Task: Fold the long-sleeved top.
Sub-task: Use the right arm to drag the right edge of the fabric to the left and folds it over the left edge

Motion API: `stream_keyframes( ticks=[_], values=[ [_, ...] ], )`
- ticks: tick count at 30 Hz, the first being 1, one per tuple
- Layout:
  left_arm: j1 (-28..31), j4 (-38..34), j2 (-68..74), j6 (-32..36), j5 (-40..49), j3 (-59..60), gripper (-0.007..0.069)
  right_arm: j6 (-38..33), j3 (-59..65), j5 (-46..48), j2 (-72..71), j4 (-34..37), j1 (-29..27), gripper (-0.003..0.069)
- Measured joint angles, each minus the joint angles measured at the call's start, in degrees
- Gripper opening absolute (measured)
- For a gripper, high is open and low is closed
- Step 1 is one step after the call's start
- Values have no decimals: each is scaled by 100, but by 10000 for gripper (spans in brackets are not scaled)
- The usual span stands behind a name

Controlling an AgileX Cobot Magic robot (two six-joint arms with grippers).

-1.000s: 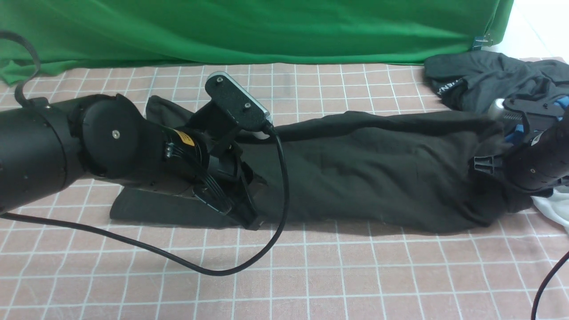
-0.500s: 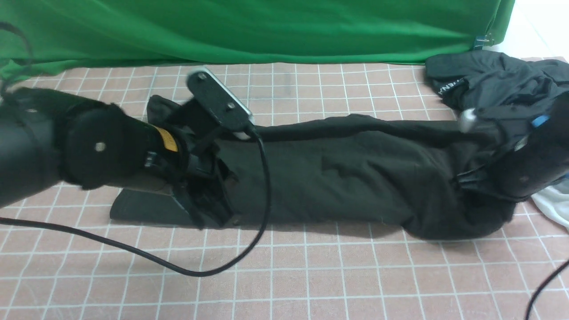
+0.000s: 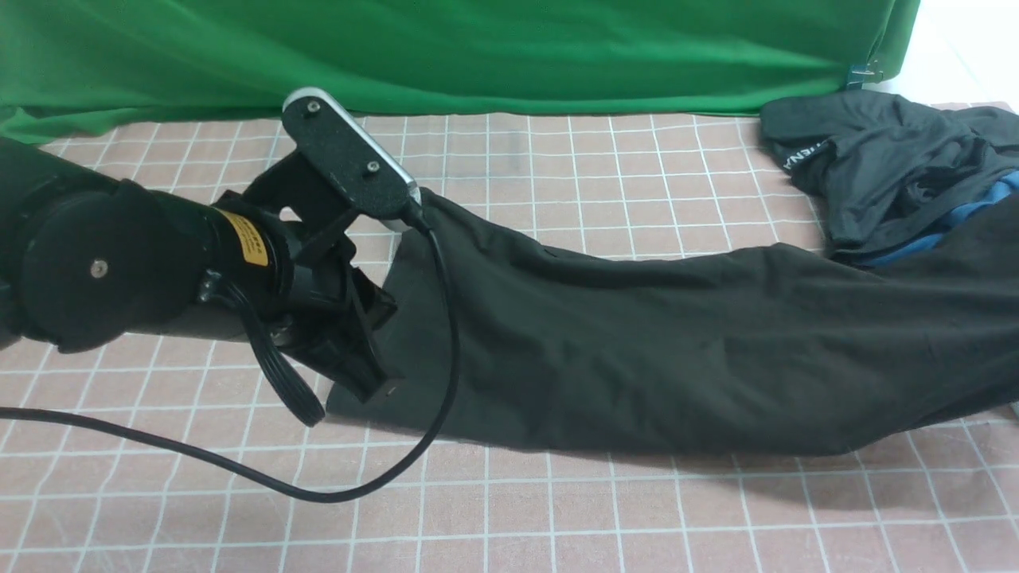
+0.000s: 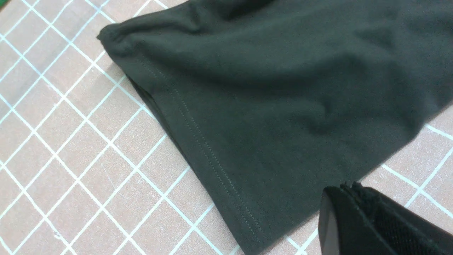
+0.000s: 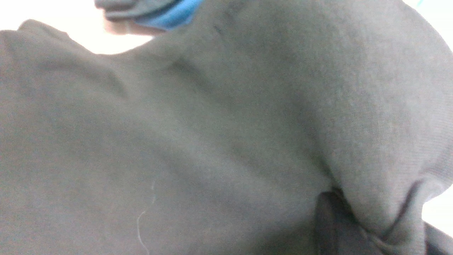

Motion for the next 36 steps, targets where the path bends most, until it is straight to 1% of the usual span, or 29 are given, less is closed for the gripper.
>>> stream_keyframes(
  ticks=[2,3,6,9,10,11,12,14,19,27,29,30,36],
  values=[
    [0,30,0,-33,0,0,17,0,0,0,-58,35,26,106],
    [49,87,0,-156,0,0,17,-5,4,2,-143,35,82,106],
    [339,134,0,-340,8,0,17,-5,6,2,-316,35,278,106],
    [999,-142,0,-441,-67,0,17,-5,-93,-5,-599,73,803,106],
    [1036,-171,0,-441,-79,0,17,-5,-111,-5,-599,80,837,106],
    [1289,-436,0,-394,-134,0,17,1,-274,-5,-683,143,1107,106],
    [1399,-610,0,-305,-152,0,17,1,-370,-19,-699,177,1269,106],
    [1501,-951,0,-65,-185,0,17,14,-685,-117,-717,311,1602,106],
    [1500,-1143,0,118,-173,0,17,18,-1041,-275,-722,507,1953,106],
    [1500,-1268,0,152,-146,0,17,18,-1156,-302,-734,615,2010,106],
    [1500,-1335,0,152,-140,0,17,-43,-1156,-302,-734,847,2010,106],
    [1500,-1337,0,152,-135,0,17,-43,-1156,-302,-734,847,2010,106],
    [1500,-1358,0,152,-112,0,17,-703,-1158,-428,-648,1946,2015,106]
  ],
)
